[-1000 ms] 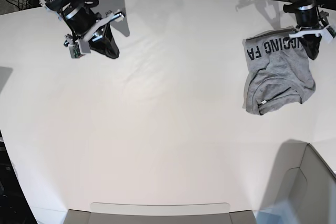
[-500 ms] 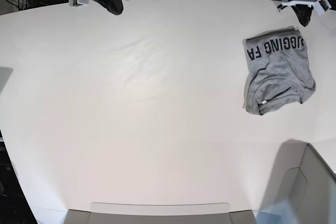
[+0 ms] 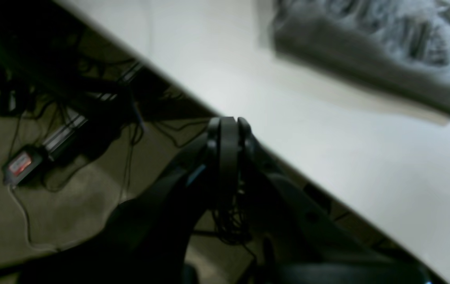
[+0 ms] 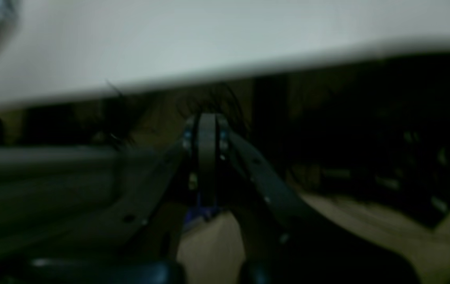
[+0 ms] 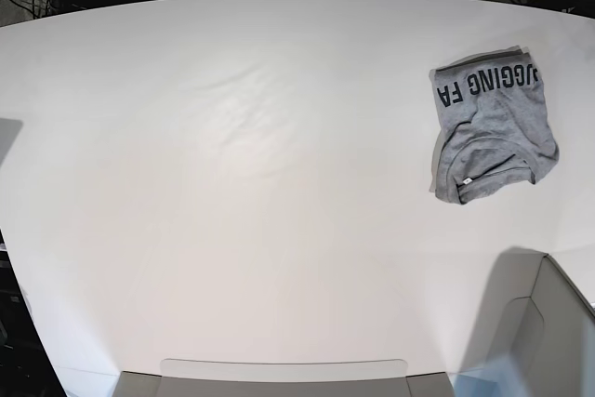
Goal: Fold the T-shirt properly
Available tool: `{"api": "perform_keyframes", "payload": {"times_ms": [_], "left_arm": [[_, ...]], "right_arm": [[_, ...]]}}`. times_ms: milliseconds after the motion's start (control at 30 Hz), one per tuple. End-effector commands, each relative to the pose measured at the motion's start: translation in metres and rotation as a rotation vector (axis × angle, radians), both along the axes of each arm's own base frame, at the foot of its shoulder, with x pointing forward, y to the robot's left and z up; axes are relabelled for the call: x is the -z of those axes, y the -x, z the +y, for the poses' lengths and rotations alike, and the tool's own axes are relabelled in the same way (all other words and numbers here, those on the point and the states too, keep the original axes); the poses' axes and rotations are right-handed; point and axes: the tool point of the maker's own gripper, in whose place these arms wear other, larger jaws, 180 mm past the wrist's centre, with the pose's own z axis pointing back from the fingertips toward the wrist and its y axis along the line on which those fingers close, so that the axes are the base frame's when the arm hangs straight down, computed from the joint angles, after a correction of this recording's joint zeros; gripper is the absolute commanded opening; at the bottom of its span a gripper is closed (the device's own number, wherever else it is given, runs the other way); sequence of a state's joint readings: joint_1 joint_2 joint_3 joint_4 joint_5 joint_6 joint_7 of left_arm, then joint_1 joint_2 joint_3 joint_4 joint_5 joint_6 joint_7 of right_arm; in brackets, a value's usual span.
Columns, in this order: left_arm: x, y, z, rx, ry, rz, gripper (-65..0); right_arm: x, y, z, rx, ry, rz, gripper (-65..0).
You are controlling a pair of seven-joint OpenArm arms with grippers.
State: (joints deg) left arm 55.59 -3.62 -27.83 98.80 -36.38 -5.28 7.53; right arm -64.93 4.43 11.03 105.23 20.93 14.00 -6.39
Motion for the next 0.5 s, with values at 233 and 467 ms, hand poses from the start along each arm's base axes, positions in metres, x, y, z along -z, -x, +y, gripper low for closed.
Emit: {"api": "perform_keyframes", "payload": {"times_ms": [233, 467], "left_arm": [[0.070, 0.046, -0.042, 0.011, 0.032, 0.177, -65.0], [0.151, 0.080, -0.102, 0.096, 0.046, 0.330, -65.0]], "right_arm": [[0.073, 0.035, -0.019, -0.060, 0.083, 0.152, -65.0], [0.135, 0.037, -0.029, -0.104, -0.005, 0.243, -65.0]]}}
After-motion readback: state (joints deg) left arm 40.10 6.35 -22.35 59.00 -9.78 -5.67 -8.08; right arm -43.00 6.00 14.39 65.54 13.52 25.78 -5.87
